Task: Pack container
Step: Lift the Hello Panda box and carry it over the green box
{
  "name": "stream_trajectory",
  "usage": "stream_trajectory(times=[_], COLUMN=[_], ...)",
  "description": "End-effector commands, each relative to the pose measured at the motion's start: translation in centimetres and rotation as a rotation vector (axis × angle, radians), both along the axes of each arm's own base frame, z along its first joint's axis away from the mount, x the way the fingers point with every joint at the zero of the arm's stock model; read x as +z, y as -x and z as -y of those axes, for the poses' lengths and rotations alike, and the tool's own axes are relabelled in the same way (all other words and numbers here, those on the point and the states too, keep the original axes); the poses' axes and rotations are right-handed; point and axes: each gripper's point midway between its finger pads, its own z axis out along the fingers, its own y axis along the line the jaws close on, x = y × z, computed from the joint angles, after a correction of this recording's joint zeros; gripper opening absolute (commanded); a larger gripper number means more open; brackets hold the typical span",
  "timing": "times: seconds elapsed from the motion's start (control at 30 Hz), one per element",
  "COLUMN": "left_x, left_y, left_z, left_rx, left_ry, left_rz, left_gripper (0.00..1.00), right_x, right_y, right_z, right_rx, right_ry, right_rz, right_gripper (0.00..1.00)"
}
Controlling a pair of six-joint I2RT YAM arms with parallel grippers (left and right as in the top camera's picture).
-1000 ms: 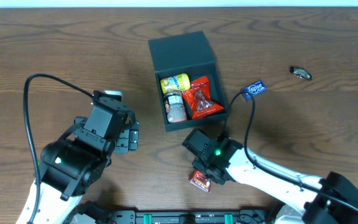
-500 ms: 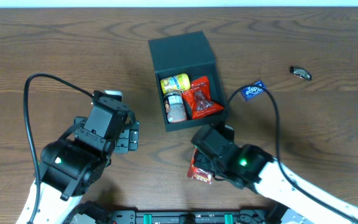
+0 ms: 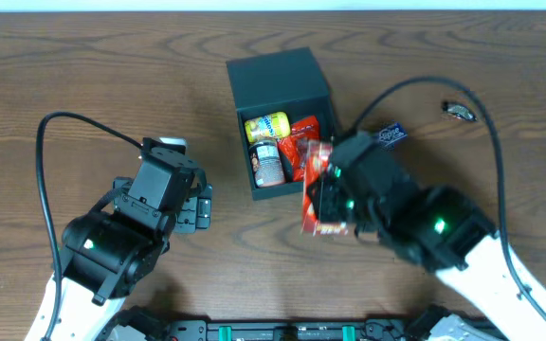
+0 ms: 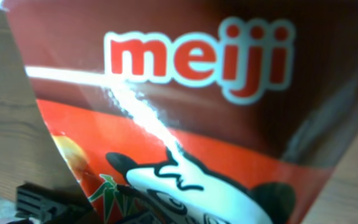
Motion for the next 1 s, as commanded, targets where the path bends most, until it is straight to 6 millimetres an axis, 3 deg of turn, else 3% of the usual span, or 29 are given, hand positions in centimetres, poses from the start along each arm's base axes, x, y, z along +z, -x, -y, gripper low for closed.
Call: stream_trajectory(times=[0.0, 0.13, 0.3, 0.57, 0.8, 0.97], left_x=[-0.1, -0.2, -0.2, -0.2, -0.2, -0.3], left_y=[0.0, 0.1, 0.1, 0.1, 0.2, 0.1], left_z=[0.0, 0.2, 0.2, 0.2, 0.3, 0.3], left_rx=[-0.005, -0.011, -0.012, -0.014, -0.015, -0.016], left_ry=[0.0, 0.008, 0.009, 0.012, 0.015, 0.014], left_rz=[-0.004, -0.009, -0.01, -0.011, -0.013, -0.016], left_gripper=[0.95, 0.95, 0.95, 0.95, 0.95, 0.95], right_x=[0.0, -1.4, -5.0, -10.4, -14.6, -15.1], right_y=[-2.4, -5.1, -8.0, -10.5, -11.7, -12.8], right_z=[0.8, 0.6, -0.1, -1.5, -0.2, 1.1], right_rx=[0.079, 0.146, 0.199, 0.279, 0.243, 0.194], right_ry=[0.077, 0.094, 0.139, 0.196, 0.305, 0.356], right_rz=[0.015, -0.026, -0.07, -0.114, -0.174, -0.159], right_gripper=[0.27, 0.25, 0.24, 0.25, 0.26, 0.25])
